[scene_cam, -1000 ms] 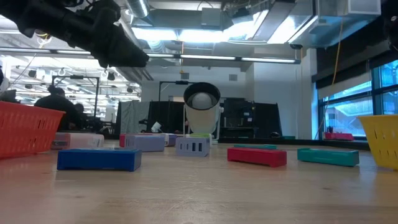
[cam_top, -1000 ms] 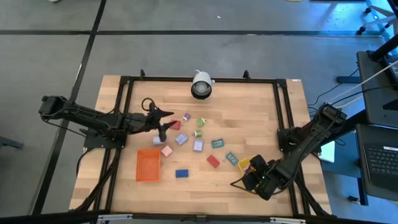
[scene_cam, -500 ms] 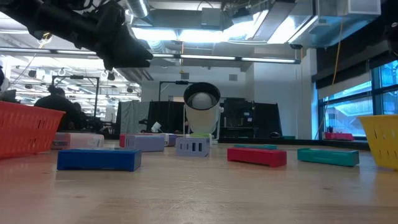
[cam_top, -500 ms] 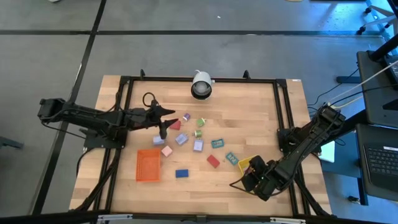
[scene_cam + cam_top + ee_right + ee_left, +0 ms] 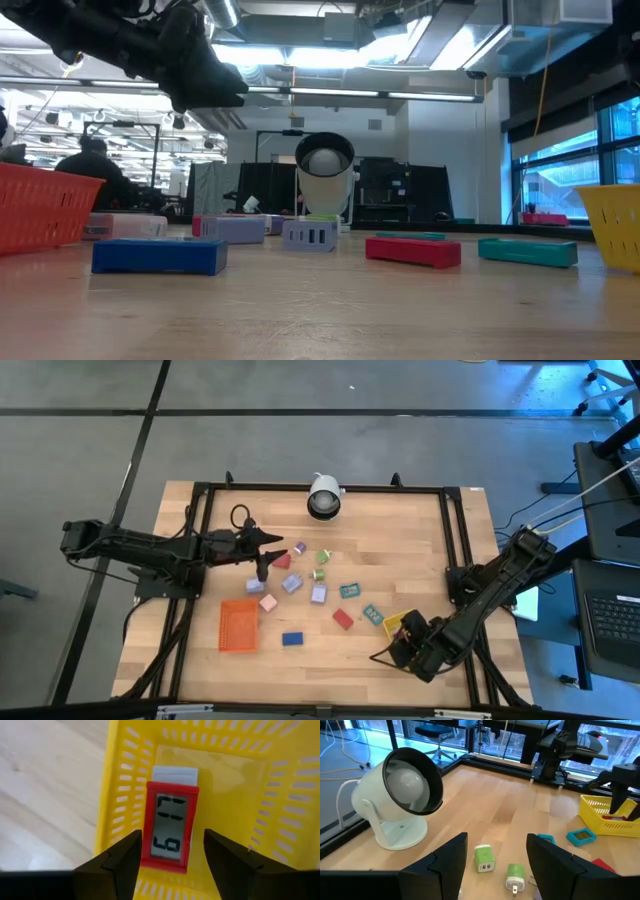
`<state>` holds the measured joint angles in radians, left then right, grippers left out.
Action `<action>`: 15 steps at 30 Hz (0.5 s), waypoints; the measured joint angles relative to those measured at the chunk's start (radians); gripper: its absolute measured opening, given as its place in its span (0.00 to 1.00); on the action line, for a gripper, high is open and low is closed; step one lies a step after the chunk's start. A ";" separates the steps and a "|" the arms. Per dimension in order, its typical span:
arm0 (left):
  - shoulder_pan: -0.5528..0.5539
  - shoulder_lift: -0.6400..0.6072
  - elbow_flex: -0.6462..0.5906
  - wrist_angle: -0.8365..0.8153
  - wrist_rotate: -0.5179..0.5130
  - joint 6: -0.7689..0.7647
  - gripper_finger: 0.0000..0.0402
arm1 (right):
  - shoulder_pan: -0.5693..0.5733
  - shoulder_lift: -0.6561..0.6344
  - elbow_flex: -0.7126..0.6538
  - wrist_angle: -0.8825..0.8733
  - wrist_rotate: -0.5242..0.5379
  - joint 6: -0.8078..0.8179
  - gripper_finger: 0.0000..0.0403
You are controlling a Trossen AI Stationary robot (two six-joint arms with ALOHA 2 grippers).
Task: Pick & Place Office items
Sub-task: Put the top green charger adapter into the orange basket
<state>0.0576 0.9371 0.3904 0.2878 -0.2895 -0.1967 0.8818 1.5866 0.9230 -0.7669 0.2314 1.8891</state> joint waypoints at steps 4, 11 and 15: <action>0.008 0.000 0.000 0.000 0.002 0.000 0.50 | 0.000 -0.048 0.000 -0.034 0.001 -0.016 0.51; 0.026 0.012 0.000 0.000 0.030 -0.007 0.50 | -0.005 -0.153 0.000 -0.099 0.086 -0.067 0.49; 0.051 0.051 0.005 -0.002 0.052 -0.030 0.50 | -0.052 -0.202 0.000 -0.123 0.162 -0.139 0.48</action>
<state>0.1089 0.9883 0.3957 0.2863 -0.2374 -0.2271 0.8301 1.3844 0.9230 -0.8901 0.3930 1.7498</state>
